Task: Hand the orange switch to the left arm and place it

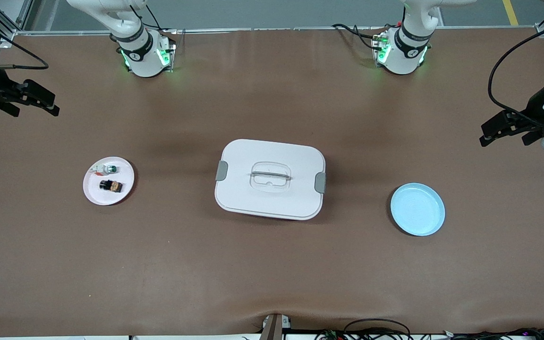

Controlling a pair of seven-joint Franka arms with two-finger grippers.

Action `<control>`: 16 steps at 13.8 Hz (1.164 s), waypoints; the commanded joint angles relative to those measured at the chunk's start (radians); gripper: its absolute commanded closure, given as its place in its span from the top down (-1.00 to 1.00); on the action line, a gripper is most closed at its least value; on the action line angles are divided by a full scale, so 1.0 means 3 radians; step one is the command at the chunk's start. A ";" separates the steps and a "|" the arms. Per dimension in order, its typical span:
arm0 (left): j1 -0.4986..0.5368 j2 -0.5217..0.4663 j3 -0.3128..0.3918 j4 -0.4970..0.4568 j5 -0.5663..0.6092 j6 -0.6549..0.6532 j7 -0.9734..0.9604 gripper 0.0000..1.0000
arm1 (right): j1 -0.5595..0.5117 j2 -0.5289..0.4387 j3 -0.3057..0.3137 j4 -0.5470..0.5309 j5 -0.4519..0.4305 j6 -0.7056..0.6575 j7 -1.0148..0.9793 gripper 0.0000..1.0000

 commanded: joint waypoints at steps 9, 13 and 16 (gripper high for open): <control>0.0007 0.0037 -0.0007 0.0079 0.0067 -0.0082 0.0096 1.00 | -0.0026 0.0002 0.0011 0.0070 -0.0030 -0.0065 0.0045 1.00; -0.0003 0.0037 -0.0007 0.0079 0.0067 -0.0082 0.0091 1.00 | -0.0026 0.0002 0.0011 0.0075 -0.0030 -0.0132 -0.0082 1.00; -0.0003 0.0037 -0.0007 0.0079 0.0067 -0.0082 0.0091 1.00 | -0.0026 0.0002 0.0011 0.0080 -0.0030 -0.0132 -0.0216 1.00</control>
